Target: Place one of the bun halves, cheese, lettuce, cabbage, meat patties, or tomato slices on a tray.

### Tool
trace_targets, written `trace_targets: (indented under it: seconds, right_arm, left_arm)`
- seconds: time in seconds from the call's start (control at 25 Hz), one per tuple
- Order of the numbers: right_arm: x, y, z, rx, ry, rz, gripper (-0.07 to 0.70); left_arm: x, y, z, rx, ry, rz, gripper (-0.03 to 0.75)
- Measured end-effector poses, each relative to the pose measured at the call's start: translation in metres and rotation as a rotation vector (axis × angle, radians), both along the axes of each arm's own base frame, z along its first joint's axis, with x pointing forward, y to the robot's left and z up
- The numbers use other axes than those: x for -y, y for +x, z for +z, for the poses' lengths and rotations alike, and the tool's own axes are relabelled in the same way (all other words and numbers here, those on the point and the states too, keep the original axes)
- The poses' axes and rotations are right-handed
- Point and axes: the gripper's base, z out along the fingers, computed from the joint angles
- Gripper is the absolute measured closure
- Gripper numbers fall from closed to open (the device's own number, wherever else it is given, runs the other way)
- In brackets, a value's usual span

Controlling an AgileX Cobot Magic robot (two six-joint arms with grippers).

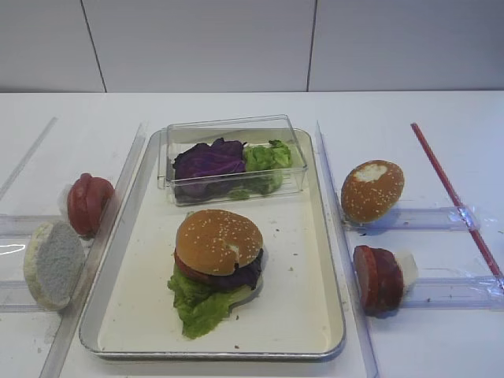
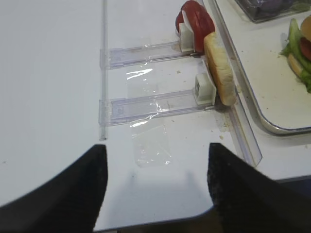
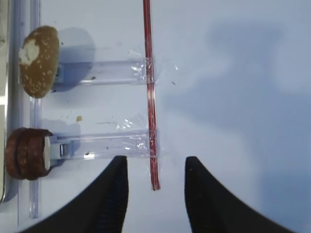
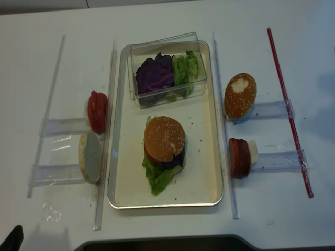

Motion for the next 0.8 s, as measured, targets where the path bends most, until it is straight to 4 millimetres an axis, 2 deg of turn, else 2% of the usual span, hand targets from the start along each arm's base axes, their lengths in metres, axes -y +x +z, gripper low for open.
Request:
trace_targets:
  seconds: [0.48, 0.8]
  right_arm:
    - [0.002, -0.104, -0.024, 0.164, -0.008, 0.018, 0.326]
    - [0.003, -0.152, -0.053, 0.271, -0.01, 0.021, 0.326]
  left_arm:
    - [0.0, 0.0, 0.0, 0.0, 0.0, 0.0, 0.29]
    - [0.0, 0.0, 0.0, 0.0, 0.0, 0.0, 0.29]
